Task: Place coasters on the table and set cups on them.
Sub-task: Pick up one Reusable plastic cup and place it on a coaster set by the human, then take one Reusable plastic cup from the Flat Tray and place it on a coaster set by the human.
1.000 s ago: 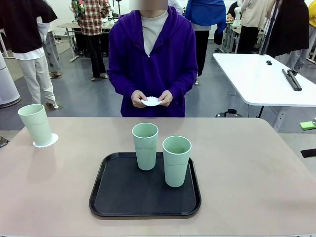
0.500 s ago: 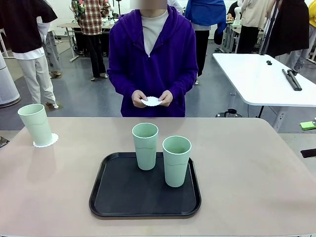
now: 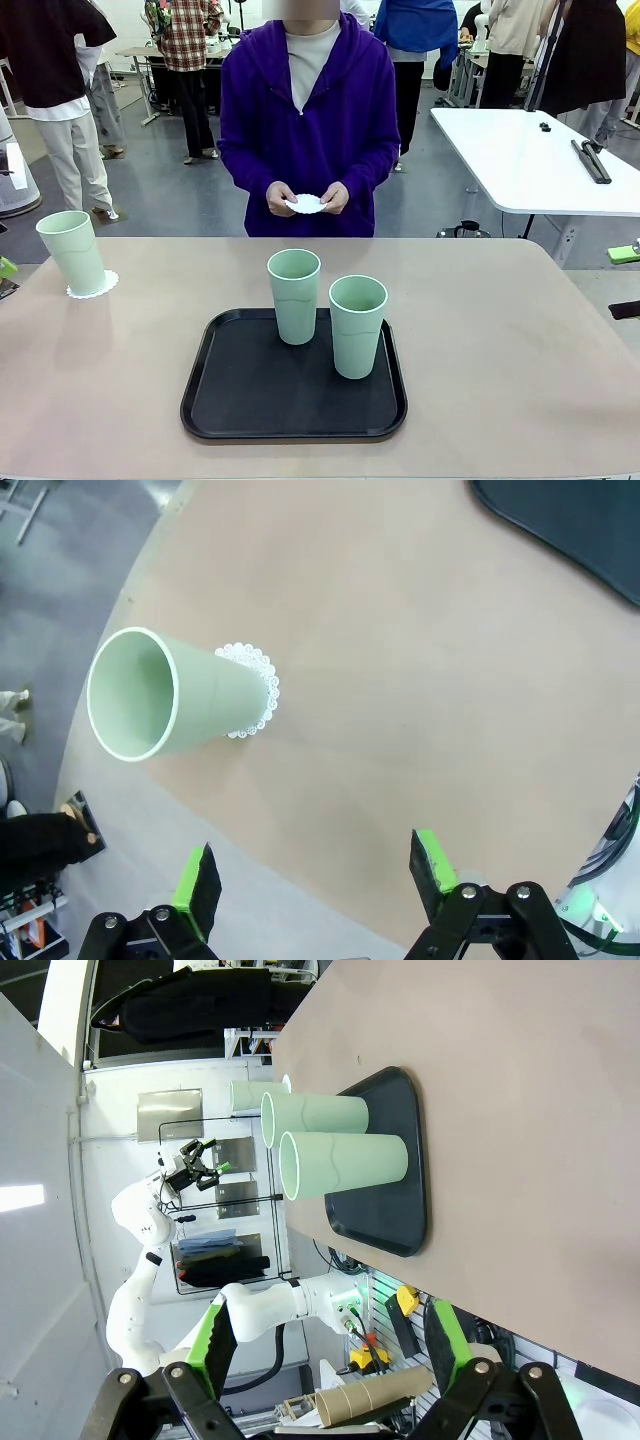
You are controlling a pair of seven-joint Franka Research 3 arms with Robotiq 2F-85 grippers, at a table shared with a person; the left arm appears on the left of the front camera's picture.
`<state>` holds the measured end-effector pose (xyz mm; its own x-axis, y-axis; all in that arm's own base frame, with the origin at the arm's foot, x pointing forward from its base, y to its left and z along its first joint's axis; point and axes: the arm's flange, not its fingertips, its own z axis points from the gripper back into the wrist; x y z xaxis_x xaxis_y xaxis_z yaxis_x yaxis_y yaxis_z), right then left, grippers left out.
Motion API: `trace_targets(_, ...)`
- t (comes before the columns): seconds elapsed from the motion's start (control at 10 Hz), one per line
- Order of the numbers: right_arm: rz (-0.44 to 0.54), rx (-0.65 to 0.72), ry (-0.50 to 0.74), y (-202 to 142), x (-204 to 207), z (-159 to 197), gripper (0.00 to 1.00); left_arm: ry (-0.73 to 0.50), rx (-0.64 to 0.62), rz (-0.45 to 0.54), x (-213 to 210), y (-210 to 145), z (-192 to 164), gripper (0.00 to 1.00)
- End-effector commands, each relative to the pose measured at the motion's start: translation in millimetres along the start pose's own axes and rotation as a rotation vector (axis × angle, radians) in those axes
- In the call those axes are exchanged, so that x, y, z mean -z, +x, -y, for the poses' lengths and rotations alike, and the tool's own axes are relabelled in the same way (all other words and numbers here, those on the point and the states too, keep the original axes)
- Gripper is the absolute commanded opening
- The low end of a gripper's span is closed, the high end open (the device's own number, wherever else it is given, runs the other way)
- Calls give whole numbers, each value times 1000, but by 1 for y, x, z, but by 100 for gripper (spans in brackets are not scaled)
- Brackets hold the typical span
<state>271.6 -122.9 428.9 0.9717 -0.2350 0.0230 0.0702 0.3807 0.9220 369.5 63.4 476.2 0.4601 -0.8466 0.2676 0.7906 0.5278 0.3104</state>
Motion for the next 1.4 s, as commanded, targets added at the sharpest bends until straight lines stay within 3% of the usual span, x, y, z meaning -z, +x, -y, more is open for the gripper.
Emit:
trace_targets(0.0,4,1,19,2,0,-2,100,-11,-23,-19,9,-6,-3,100)
trace_targets(1.0,4,1,19,2,0,-2,100,-20,-6,-3,8,-8,-3,100)
trace_targets(1.1,4,1,19,2,0,-2,100,-50,-258,-24,6,-25,36,100)
trace_targets(1.3,4,1,19,2,0,-2,100,-106,-419,-34,-25,-7,61,100)
